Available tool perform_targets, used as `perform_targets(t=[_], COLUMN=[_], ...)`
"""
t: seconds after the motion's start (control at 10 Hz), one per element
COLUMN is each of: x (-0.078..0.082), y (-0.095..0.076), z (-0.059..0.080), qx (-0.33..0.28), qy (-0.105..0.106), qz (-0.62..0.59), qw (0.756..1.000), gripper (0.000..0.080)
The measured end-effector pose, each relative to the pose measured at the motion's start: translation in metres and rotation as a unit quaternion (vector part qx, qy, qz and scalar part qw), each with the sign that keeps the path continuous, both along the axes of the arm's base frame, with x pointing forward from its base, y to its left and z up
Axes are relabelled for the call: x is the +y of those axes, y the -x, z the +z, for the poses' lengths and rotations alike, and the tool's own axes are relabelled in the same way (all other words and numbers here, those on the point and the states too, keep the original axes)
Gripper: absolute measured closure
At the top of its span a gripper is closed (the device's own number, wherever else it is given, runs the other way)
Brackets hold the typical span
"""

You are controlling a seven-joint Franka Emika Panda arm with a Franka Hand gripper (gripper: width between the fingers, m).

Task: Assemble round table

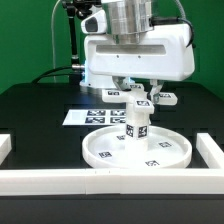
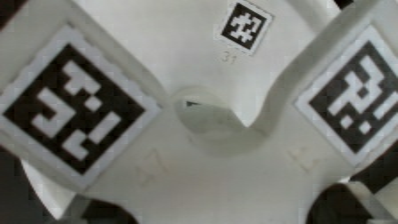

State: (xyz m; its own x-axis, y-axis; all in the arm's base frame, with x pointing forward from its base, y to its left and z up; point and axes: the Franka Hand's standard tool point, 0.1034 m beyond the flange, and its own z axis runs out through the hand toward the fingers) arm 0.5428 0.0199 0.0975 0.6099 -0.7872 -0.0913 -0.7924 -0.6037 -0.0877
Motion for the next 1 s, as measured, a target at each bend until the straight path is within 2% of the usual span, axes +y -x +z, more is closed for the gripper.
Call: perform_targets(t=[0.2,0.5,0.8,1.0], x=[-0.001,0.001,0.002,0.009], y=[0.002,0.0,-0.005,-0.006], z=[-0.001,-0.002,0.001,0.0], qx=[-0.017,-0.02,-0.017,-0.009], qy=[-0.003,-0.029,-0.055,-0.06], qz=[-0.113,-0.239,-0.356,-0.409], qw=[0.993,0.97,0.933,0.911], gripper=[0.0344,0.0344,0.0344,0.0344])
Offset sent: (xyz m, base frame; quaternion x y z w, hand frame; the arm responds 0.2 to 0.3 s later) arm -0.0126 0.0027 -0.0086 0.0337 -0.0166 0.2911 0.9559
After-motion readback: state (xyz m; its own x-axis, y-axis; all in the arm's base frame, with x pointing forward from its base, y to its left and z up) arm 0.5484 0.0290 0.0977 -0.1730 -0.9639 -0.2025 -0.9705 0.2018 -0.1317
